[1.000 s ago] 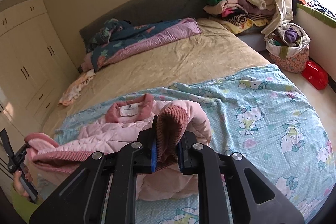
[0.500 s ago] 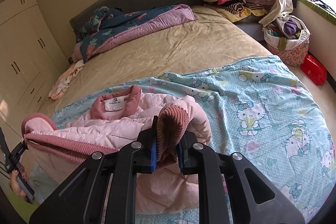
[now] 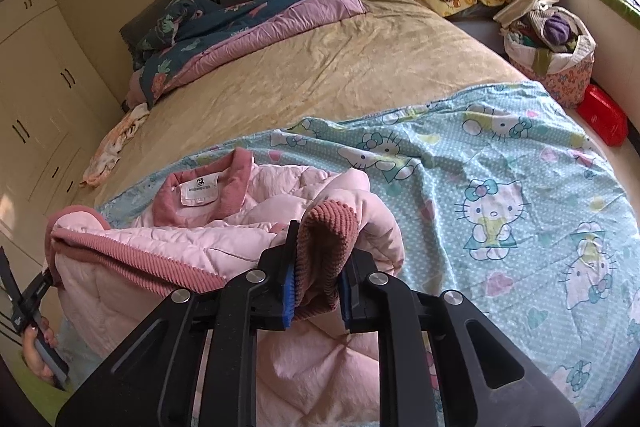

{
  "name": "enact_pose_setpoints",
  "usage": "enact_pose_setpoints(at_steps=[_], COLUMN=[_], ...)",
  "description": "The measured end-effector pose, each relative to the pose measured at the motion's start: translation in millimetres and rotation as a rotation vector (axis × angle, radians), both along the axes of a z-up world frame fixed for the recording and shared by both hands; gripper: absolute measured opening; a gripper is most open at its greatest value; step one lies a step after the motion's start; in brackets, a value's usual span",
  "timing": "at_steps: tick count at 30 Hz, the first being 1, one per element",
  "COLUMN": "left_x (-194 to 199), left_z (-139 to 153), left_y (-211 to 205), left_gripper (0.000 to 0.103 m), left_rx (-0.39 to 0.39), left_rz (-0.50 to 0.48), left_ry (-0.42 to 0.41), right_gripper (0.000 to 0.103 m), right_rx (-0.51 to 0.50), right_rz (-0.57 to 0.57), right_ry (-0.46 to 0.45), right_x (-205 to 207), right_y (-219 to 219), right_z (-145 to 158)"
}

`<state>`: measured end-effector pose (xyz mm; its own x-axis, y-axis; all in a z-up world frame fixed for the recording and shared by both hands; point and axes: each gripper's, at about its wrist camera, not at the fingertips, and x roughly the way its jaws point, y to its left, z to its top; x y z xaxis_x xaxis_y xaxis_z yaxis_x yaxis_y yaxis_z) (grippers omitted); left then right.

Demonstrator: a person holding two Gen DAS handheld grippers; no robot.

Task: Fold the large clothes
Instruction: 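Lift the held hem with both tools and fold it toward the collar, then open both tools to release the folded hem, then move both tools to the edge of the folded jacket bundle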

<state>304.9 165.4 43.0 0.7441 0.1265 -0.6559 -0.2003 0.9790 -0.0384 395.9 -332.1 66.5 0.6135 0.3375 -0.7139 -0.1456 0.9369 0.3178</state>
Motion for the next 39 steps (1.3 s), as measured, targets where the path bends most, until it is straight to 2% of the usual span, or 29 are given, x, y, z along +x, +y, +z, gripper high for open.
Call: enact_pose_setpoints(at_steps=[3, 6, 8, 9, 10, 12, 15, 18, 22, 25, 28, 29, 30, 32, 37, 39], left_x=[6.3, 10.0, 10.9, 11.3, 11.9, 13.1, 14.9, 15.1, 10.2, 6.3, 2.8, 0.8, -0.9, -6.2, -21.4, -28.7], left_z=[-5.7, -9.8, -11.8, -12.3, -12.7, -13.4, -13.8, -13.5, -8.8, -3.1, 3.5, 6.7, 9.3, 16.6, 39.1, 47.6], left_y=[1.5, 2.3, 3.5, 3.8, 4.3, 4.9, 5.1, 3.1, 2.2, 1.1, 1.4, 0.4, -1.1, -5.5, -14.9, -16.8], left_gripper=[0.009, 0.009, 0.01, 0.01, 0.01, 0.01, 0.011, 0.012, 0.015, 0.021, 0.037, 0.046, 0.059, 0.071, 0.071, 0.078], left_rx=[-0.013, -0.02, -0.027, -0.03, -0.033, -0.041, -0.053, -0.05, -0.065, -0.078, -0.105, -0.107, -0.101, -0.067, -0.045, -0.039], left_rz=[0.001, 0.002, 0.0, 0.0, 0.0, -0.001, -0.006, -0.003, -0.006, -0.01, -0.015, -0.018, -0.017, -0.009, -0.037, -0.039], left_ry=[0.01, 0.011, 0.01, 0.009, 0.008, 0.007, 0.004, -0.001, -0.024, -0.035, -0.049, -0.057, -0.065, -0.085, -0.136, -0.157], right_gripper=[0.025, 0.037, 0.058, 0.077, 0.085, 0.085, 0.086, 0.086, 0.086, 0.086, 0.086, 0.086, 0.086, 0.086, 0.086, 0.086], right_rx=[0.024, 0.115, 0.189, 0.212, 0.214, 0.2, 0.169, 0.065, 0.009, -0.027, -0.042, -0.043, -0.043, -0.047, -0.044, -0.041], right_rz=[0.025, 0.04, 0.056, 0.061, 0.054, 0.052, 0.056, 0.056, 0.061, 0.071, 0.073, 0.074, 0.075, 0.072, 0.071, 0.072], right_ry=[0.026, 0.036, 0.017, -0.003, -0.024, -0.079, -0.106, -0.08, -0.042, -0.036, -0.031, -0.03, -0.03, -0.04, -0.083, -0.109], right_x=[9.6, 14.2, 13.7, 11.5, 9.2, 1.9, -4.3, -8.1, -14.1, -19.8, -23.0, -24.2, -24.9, -28.9, -42.1, -48.9], right_y=[-0.8, -6.8, -13.3, -15.3, -15.3, -17.6, -17.2, -8.7, -1.0, 5.2, 8.8, 9.2, 10.0, 9.8, 6.8, 4.0], right_z=[-5.7, -5.9, -3.9, -1.9, 1.9, 6.8, 3.9, -11.8, -35.2, -45.7, -51.2, -51.6, -51.6, -48.5, -31.7, -21.6])
